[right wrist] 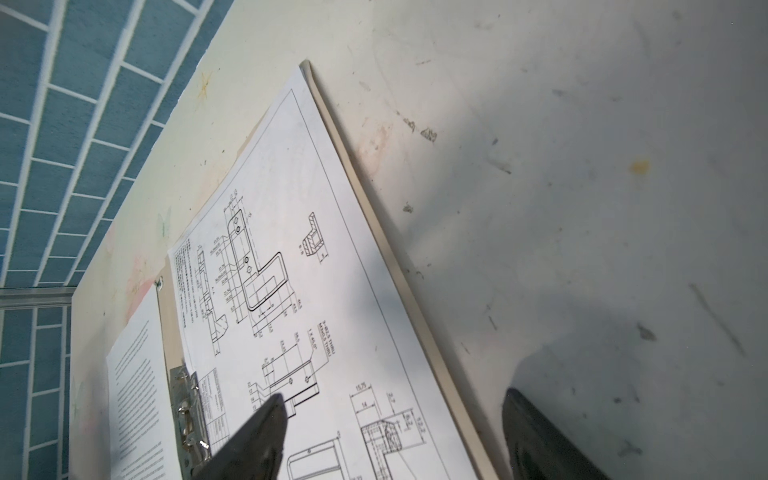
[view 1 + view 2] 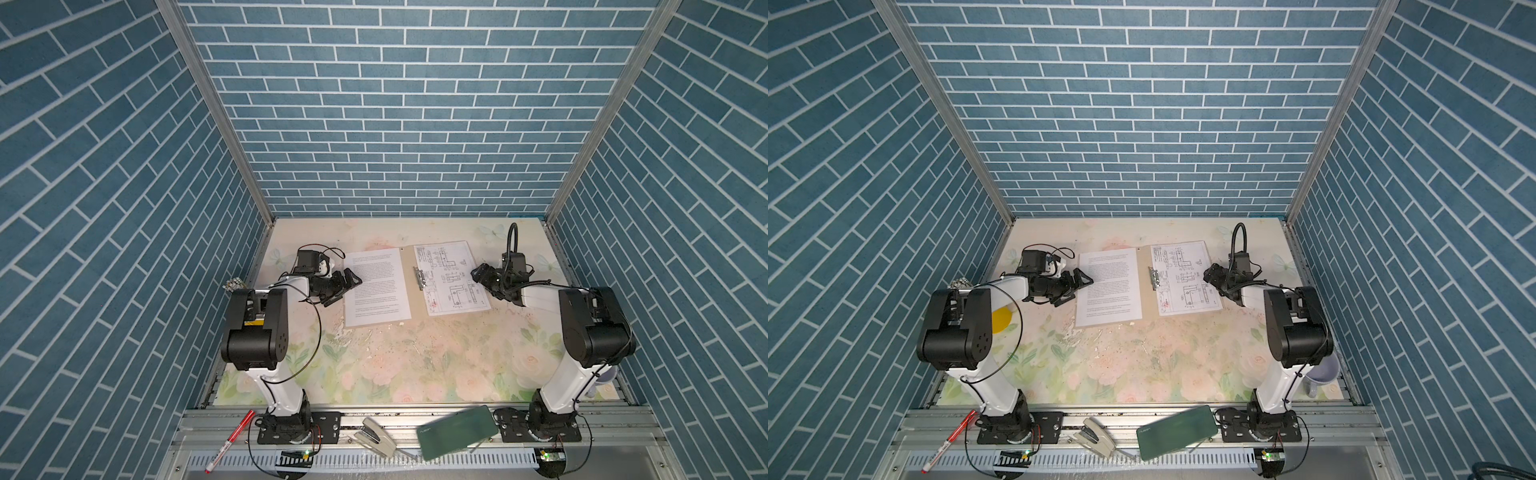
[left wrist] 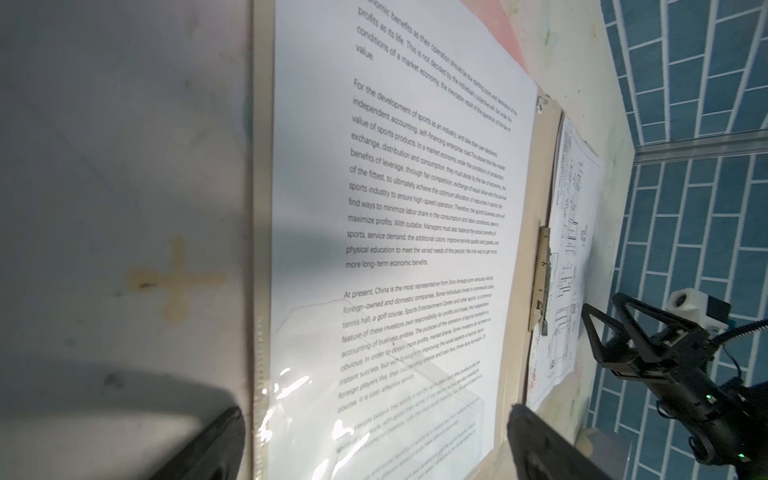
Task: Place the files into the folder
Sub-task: 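Grip the folder cover edge nearest the left gripper with the left gripper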
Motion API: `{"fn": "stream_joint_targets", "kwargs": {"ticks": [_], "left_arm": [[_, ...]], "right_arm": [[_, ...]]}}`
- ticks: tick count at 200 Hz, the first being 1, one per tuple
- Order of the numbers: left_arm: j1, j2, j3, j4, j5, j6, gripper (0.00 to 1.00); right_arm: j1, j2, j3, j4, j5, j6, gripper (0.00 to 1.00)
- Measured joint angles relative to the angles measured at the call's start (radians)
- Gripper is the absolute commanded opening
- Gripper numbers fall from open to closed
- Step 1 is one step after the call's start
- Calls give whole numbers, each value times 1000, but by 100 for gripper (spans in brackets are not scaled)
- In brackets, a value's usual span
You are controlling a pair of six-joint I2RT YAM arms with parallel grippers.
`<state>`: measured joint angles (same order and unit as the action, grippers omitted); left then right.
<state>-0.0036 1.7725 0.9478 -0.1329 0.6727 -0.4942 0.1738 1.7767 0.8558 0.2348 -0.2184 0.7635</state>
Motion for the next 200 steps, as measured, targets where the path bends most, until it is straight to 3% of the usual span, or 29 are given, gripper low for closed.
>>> {"fn": "stream_joint_targets", "kwargs": {"ticks": [62, 136, 200], "left_arm": [[3, -2, -30, 73, 43, -74, 100], [-1, -31, -123, 235, 97, -275, 100], [-3, -62, -134, 312, 111, -377, 100]], "right_arm": [[5, 0, -10, 20, -2, 18, 78], [12, -2, -19, 34, 7, 19, 77], [24, -2, -19, 32, 12, 24, 75]]}}
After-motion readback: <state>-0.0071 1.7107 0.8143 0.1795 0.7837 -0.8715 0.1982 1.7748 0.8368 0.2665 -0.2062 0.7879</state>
